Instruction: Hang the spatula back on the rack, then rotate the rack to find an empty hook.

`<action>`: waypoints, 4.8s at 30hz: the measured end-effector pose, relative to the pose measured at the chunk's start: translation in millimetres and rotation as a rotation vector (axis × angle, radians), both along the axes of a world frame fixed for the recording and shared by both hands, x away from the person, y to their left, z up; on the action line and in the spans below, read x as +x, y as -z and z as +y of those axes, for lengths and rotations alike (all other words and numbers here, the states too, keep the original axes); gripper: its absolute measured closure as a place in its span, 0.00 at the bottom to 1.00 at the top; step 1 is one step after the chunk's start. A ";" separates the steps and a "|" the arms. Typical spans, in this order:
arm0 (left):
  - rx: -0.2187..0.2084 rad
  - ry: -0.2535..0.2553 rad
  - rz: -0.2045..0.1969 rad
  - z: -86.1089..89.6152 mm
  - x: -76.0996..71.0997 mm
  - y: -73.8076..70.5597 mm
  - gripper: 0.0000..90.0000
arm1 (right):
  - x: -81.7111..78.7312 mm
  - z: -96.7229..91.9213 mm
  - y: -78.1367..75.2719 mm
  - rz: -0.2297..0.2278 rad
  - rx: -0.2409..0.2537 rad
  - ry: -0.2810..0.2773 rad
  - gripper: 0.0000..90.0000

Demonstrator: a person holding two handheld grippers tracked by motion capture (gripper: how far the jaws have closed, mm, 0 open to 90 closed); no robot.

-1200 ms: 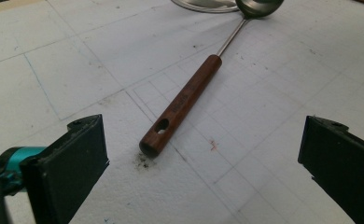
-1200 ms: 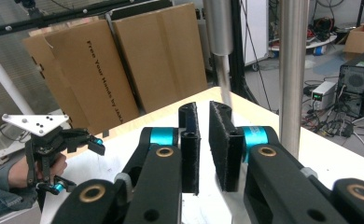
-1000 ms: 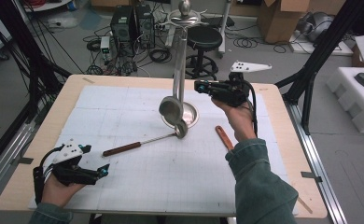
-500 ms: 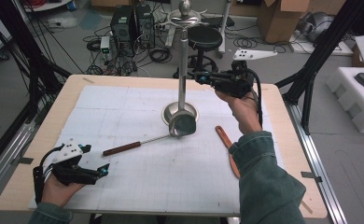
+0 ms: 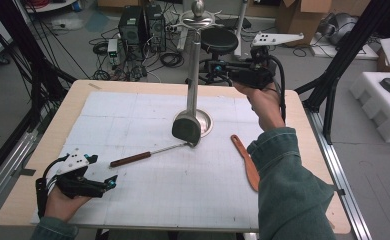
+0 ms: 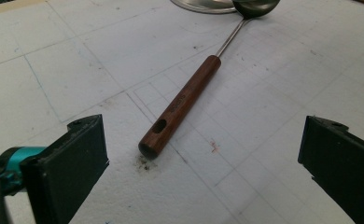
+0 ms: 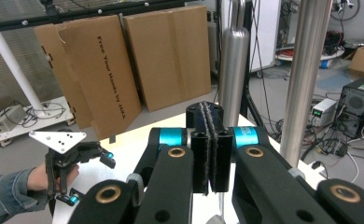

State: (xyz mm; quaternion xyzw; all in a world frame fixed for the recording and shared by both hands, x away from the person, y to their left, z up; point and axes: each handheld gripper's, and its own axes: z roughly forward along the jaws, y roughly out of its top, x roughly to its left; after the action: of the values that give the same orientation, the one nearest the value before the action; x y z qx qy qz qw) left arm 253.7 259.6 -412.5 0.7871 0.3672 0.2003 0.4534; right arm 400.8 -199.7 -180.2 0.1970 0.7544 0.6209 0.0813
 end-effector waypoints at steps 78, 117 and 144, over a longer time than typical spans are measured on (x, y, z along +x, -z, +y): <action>-0.014 -0.003 0.000 5.5 0.5 0.7 0.02 | 33.2 36.8 -40.7 -0.050 -0.012 0.033 1.00; -0.018 -0.006 0.001 6.6 0.3 0.6 0.02 | 27.7 14.7 -41.2 -0.059 -0.005 0.023 1.00; -0.013 -0.005 0.003 6.7 1.0 1.4 0.02 | 44.8 -16.3 -40.6 -0.056 0.007 0.018 1.00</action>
State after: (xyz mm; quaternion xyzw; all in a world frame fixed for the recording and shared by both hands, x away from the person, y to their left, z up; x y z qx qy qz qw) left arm 254.7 266.3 -413.9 0.7836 0.3709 0.1980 0.4574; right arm 445.5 -216.0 -139.6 0.1864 0.7479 0.6280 0.1072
